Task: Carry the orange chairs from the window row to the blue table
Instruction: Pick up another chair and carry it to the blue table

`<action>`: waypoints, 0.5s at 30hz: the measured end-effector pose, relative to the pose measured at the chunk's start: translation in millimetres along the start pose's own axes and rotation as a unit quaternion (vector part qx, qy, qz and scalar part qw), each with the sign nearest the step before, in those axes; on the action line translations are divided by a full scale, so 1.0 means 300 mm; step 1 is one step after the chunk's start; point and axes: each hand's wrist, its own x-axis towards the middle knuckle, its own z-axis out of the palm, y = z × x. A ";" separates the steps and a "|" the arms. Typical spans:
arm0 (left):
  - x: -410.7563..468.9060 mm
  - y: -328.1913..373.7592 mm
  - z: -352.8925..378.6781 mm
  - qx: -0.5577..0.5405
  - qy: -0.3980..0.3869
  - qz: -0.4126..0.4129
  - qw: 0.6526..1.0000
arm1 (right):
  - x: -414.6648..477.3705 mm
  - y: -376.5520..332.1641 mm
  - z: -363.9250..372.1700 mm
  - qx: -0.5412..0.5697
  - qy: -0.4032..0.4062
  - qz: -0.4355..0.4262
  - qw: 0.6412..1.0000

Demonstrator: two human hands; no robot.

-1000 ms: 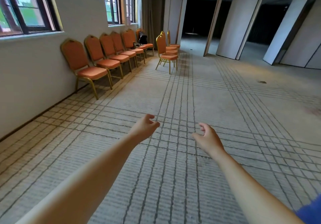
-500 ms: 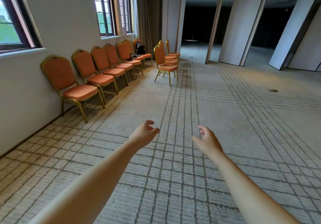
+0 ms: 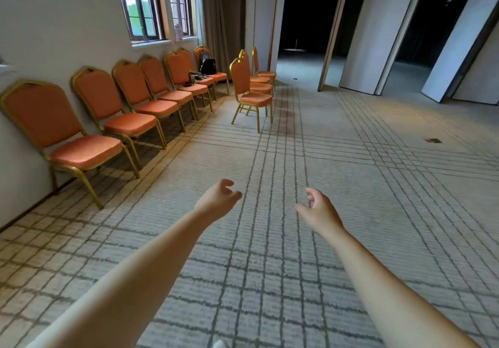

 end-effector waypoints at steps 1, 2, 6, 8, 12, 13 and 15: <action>0.112 0.012 -0.006 0.000 -0.004 0.002 1.000 | 0.103 -0.018 0.005 -0.001 0.003 0.002 1.000; 0.233 0.029 -0.018 0.006 -0.004 0.006 1.000 | 0.214 -0.045 0.007 -0.001 0.009 0.003 1.000; 0.633 0.098 -0.063 0.025 -0.003 0.026 0.999 | 0.564 -0.127 -0.004 -0.002 0.033 0.007 0.999; 0.809 0.123 -0.062 0.031 -0.012 0.026 0.999 | 0.722 -0.141 -0.005 0.002 0.038 0.018 0.999; 1.116 0.147 -0.024 0.049 -0.031 0.019 0.998 | 0.997 -0.146 -0.011 0.009 0.040 0.038 0.998; 1.203 0.154 -0.013 0.052 -0.033 0.017 0.998 | 1.084 -0.146 -0.014 0.006 0.043 0.043 0.998; 1.386 0.174 0.003 0.056 -0.036 0.015 0.998 | 1.275 -0.149 -0.016 0.006 0.045 0.046 0.998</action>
